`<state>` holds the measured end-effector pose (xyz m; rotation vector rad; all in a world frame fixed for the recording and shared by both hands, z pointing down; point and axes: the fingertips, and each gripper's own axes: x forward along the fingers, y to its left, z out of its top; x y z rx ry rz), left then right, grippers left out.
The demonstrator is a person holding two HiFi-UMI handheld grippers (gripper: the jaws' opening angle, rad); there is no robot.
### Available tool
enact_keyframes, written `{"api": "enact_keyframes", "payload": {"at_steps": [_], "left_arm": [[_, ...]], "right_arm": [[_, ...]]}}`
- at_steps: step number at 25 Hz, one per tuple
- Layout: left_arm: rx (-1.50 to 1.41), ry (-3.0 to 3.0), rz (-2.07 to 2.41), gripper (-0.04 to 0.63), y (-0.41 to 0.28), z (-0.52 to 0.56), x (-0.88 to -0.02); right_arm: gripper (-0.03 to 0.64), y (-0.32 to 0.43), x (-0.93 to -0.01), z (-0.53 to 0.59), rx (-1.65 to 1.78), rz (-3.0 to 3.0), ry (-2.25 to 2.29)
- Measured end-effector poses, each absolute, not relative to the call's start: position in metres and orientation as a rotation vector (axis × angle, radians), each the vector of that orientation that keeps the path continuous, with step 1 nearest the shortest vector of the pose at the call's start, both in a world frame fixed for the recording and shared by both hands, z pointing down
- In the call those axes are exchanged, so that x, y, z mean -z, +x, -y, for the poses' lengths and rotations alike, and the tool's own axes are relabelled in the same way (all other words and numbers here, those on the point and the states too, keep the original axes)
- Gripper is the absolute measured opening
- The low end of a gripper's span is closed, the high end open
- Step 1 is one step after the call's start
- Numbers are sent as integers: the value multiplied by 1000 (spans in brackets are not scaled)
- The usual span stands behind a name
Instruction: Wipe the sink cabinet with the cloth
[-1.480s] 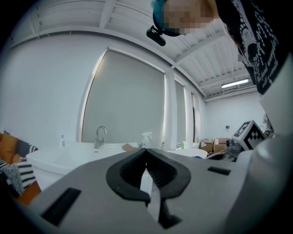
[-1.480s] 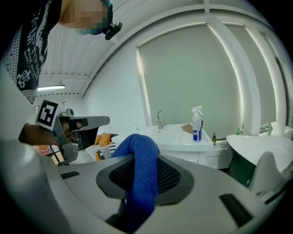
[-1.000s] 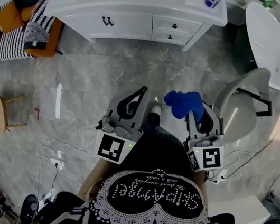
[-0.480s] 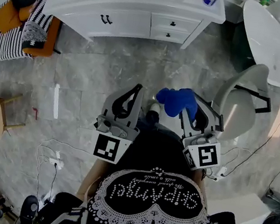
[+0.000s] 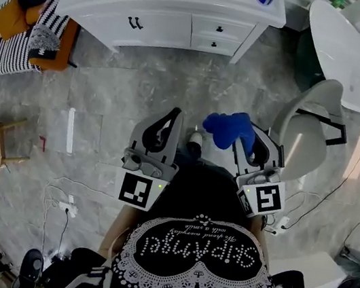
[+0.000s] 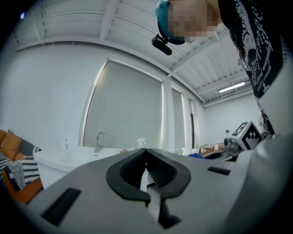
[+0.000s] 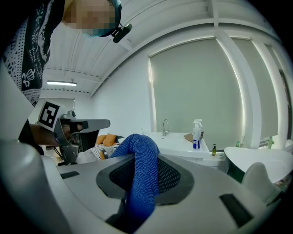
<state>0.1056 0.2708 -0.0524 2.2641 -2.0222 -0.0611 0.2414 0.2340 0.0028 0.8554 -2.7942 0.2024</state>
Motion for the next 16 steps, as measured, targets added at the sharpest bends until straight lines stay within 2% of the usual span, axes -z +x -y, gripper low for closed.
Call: {"api": "enact_keyframes", "payload": {"at_steps": [16], "left_arm": [[74, 2264, 2069, 5, 94, -279, 61]], "right_arm": [[114, 240, -2, -241, -175, 2803, 828]]}}
